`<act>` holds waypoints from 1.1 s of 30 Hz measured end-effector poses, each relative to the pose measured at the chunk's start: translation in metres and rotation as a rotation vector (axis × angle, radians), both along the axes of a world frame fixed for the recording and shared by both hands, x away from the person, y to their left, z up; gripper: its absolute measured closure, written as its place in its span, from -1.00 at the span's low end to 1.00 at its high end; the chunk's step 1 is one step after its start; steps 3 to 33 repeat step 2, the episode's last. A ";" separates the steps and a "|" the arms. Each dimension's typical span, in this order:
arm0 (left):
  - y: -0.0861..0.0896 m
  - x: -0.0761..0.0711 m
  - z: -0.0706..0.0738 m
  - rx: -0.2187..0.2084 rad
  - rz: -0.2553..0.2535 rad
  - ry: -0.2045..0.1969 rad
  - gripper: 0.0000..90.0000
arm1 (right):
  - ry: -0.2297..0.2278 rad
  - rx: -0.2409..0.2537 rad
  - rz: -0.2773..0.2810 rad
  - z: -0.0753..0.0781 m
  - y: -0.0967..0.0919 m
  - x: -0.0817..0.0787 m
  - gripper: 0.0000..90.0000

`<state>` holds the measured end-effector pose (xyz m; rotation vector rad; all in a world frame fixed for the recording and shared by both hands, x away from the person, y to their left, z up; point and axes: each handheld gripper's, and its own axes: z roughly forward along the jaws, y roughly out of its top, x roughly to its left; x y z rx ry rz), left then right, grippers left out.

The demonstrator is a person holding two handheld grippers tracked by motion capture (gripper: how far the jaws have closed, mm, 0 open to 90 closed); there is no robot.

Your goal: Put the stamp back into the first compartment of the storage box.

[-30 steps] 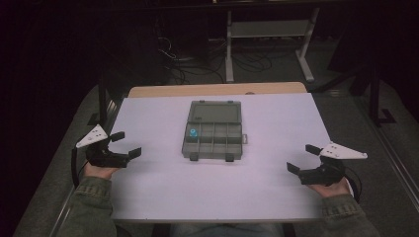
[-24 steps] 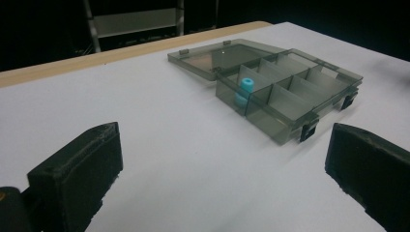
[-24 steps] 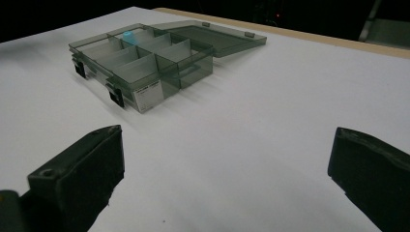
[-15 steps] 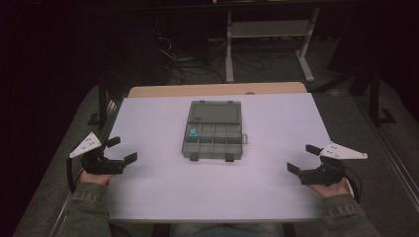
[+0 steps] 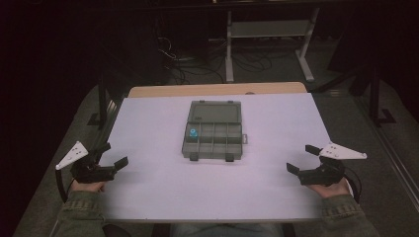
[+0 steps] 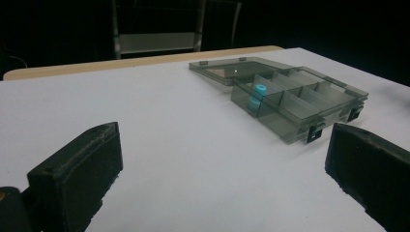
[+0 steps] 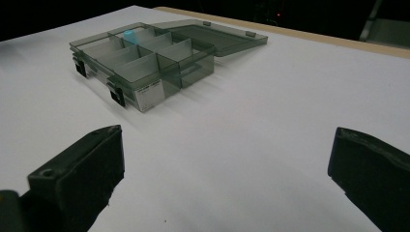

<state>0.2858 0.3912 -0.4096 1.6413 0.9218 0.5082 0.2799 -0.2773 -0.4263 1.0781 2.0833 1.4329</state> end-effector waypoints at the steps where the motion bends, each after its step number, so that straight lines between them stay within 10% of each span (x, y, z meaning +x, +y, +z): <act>1: 0.001 -0.001 0.000 -0.004 0.006 0.002 -1.00 | 0.001 0.000 0.001 0.000 0.000 0.000 -1.00; 33: 0.002 -0.002 0.000 0.000 0.009 0.003 -1.00 | 0.001 -0.001 0.000 0.000 0.000 0.000 -1.00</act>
